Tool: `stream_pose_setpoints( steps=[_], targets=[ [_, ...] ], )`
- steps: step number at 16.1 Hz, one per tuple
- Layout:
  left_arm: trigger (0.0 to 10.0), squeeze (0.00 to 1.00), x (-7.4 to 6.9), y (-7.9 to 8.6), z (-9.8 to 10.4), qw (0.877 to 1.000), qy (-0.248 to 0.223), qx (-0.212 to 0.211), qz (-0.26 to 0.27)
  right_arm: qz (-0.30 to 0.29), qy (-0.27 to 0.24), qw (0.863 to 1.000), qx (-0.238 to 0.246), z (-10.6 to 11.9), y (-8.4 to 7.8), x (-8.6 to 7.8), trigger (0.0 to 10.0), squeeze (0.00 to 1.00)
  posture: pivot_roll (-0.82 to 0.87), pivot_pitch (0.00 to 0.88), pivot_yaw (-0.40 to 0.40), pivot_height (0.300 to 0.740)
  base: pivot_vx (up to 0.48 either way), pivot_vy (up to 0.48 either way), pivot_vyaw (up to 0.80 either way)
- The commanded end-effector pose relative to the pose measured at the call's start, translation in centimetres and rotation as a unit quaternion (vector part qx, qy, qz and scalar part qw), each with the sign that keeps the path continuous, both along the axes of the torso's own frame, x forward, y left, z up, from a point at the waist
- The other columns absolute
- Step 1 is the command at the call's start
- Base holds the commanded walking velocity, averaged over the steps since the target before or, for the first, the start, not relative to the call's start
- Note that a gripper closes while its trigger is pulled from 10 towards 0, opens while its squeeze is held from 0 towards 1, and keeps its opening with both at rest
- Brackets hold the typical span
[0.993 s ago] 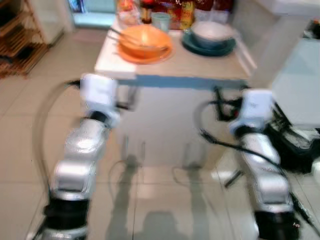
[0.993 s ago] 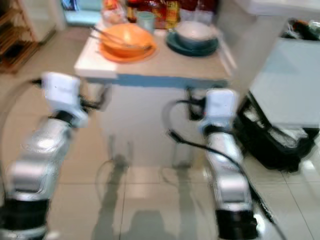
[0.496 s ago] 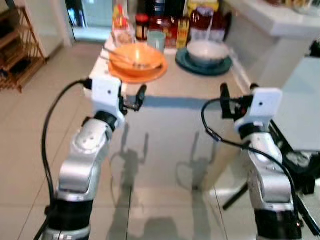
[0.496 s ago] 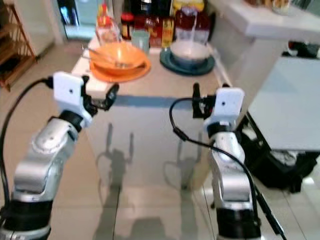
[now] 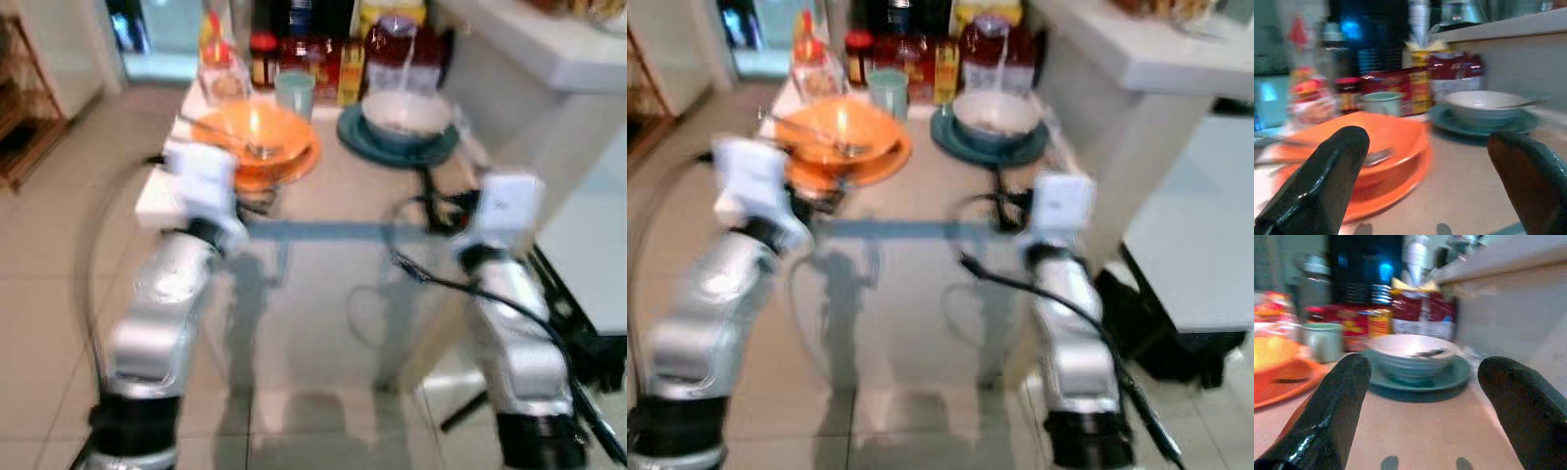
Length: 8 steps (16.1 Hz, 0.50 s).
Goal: Setting the table
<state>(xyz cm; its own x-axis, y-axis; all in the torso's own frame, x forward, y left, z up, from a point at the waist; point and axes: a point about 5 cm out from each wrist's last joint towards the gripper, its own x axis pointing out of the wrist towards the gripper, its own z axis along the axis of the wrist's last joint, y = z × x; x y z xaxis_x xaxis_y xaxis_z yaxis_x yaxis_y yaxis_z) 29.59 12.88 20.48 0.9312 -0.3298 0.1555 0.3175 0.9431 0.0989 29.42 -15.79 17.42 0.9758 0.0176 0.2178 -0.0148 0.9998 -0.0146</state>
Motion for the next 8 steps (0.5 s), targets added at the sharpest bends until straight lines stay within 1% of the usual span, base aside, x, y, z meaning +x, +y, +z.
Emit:
stream_pose_setpoints(
  steps=[1,3,4,5,6,7,8],
  targets=[
    [10.0,0.00,-0.05,0.89,0.28,1.000,-0.007,0.004,0.013,0.015,-0.021,1.000,0.006,1.01,0.68,0.09,10.0,0.00,0.07,0.000,-0.062,0.740,0.480,0.000,0.00],
    [10.0,0.00,-0.09,1.18,0.33,1.000,-0.009,0.003,0.016,0.032,-0.025,0.999,0.014,1.08,1.03,-0.04,10.0,0.00,0.07,0.000,-0.064,0.740,0.480,0.000,0.00],
    [10.0,0.00,-0.12,1.30,0.45,1.000,-0.011,0.002,0.018,0.051,-0.024,0.998,-0.024,0.93,1.54,-0.18,10.0,0.00,0.07,0.000,-0.067,0.740,0.480,0.000,0.00],
    [10.0,0.00,-0.15,1.31,0.47,1.000,-0.012,0.002,0.018,0.055,-0.021,0.998,-0.026,0.83,1.62,-0.23,10.0,0.00,0.07,0.000,-0.068,0.740,0.480,0.000,0.60],
    [10.0,0.00,-0.23,1.30,0.48,1.000,-0.013,0.003,0.017,0.054,-0.026,0.998,-0.010,0.84,1.60,-0.36,10.0,0.00,0.07,0.000,-0.070,0.740,0.480,0.000,0.80],
    [10.0,0.00,-0.29,1.30,0.44,1.000,-0.013,0.005,0.015,0.051,-0.029,0.998,-0.003,0.85,1.51,-0.42,10.0,0.00,0.07,0.000,-0.070,0.740,0.454,0.000,0.51],
    [10.0,0.00,-0.35,1.33,0.35,1.000,-0.012,0.009,0.016,0.055,-0.028,0.998,0.010,0.78,1.46,-0.48,10.0,0.00,0.07,0.000,-0.070,0.740,0.289,0.000,0.00]
  ],
)
